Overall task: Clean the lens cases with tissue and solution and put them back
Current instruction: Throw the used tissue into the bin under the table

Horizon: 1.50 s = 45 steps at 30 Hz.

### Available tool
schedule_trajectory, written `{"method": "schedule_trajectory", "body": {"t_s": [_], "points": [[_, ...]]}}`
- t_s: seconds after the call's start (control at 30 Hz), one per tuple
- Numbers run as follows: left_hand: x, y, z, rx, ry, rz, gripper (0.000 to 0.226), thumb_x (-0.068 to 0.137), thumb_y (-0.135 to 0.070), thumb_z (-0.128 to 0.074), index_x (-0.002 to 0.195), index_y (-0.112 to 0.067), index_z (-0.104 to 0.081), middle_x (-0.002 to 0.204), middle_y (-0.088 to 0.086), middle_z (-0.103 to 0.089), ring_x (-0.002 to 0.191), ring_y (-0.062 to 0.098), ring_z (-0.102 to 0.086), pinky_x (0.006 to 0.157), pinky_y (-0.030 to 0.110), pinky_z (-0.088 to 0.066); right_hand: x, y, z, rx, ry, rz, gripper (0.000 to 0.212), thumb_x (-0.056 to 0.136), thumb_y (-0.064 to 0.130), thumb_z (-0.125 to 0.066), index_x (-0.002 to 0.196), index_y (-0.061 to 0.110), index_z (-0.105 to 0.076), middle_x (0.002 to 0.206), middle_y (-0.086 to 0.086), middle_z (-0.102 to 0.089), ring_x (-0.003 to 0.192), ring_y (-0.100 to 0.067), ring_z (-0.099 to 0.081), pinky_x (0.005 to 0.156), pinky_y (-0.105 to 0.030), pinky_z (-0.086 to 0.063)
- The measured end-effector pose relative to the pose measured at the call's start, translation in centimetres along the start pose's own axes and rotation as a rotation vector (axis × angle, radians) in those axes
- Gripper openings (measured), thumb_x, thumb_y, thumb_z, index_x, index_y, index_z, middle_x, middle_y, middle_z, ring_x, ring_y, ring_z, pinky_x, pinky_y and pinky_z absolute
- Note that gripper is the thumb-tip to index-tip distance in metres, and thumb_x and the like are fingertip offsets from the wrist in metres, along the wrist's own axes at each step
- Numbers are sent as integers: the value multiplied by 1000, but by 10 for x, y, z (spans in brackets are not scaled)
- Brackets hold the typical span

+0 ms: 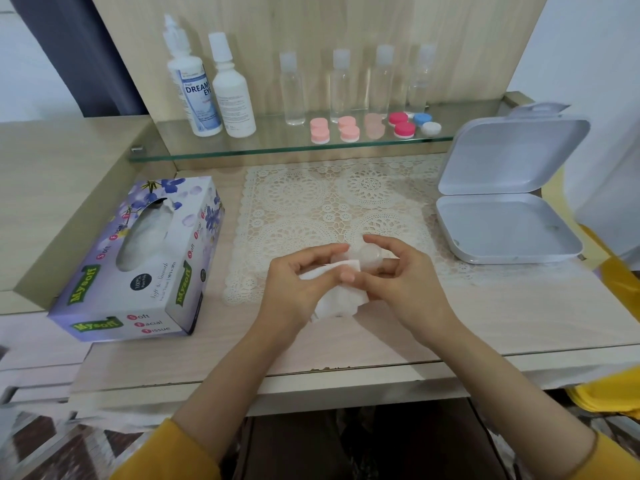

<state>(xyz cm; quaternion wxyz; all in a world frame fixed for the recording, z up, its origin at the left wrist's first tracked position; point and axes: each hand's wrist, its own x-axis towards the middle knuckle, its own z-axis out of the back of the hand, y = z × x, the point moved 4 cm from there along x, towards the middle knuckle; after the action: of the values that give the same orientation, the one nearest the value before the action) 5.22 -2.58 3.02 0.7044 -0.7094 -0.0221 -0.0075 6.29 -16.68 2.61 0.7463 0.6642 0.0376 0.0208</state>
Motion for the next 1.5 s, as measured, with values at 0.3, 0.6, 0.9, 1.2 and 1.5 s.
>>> {"method": "schedule_trajectory", "body": {"t_s": [0.3, 0.6, 0.9, 1.2, 1.5], "points": [[5, -2, 5, -86, -55, 14, 15, 76, -3, -67, 89, -10, -70, 76, 1, -70, 71, 9, -66, 66, 20, -54, 0, -2, 12, 45, -35, 42, 26, 76, -8, -64, 86, 16, -63, 59, 7, -62, 60, -7, -60, 64, -22, -51], [8, 2, 6, -121, -64, 33, 18, 76, 5, -65, 91, -5, -68, 72, 3, -68, 69, 11, -66, 67, 19, -54, 2, 5, 33, -52, 30, 166, 12, 73, 18, -73, 67, 16, -62, 69, 5, -61, 68, -11, -54, 61, -21, -42], [4, 0, -1, -64, 12, 48, 21, 76, 5, -65, 87, -13, -70, 78, 3, -72, 82, 21, -68, 83, 31, -55, 4, 9, 23, -12, 6, 187, 23, 69, -2, -74, 69, 17, -61, 73, 2, -61, 64, -11, -58, 55, -19, -45], [4, -2, -3, -54, 10, 33, 21, 77, 5, -64, 85, -14, -70, 75, -1, -72, 79, 19, -69, 78, 26, -56, 8, 9, 25, -65, 18, 151, 12, 74, 6, -71, 68, 15, -67, 70, 4, -65, 64, -7, -56, 57, -20, -43], [7, 1, -4, -33, 11, 59, 25, 78, 5, -65, 82, -18, -70, 75, -1, -73, 78, 18, -70, 80, 28, -55, 7, 5, 22, -79, -42, 166, 10, 70, 8, -76, 68, 9, -67, 65, 4, -63, 59, -4, -55, 54, -16, -42]]}}
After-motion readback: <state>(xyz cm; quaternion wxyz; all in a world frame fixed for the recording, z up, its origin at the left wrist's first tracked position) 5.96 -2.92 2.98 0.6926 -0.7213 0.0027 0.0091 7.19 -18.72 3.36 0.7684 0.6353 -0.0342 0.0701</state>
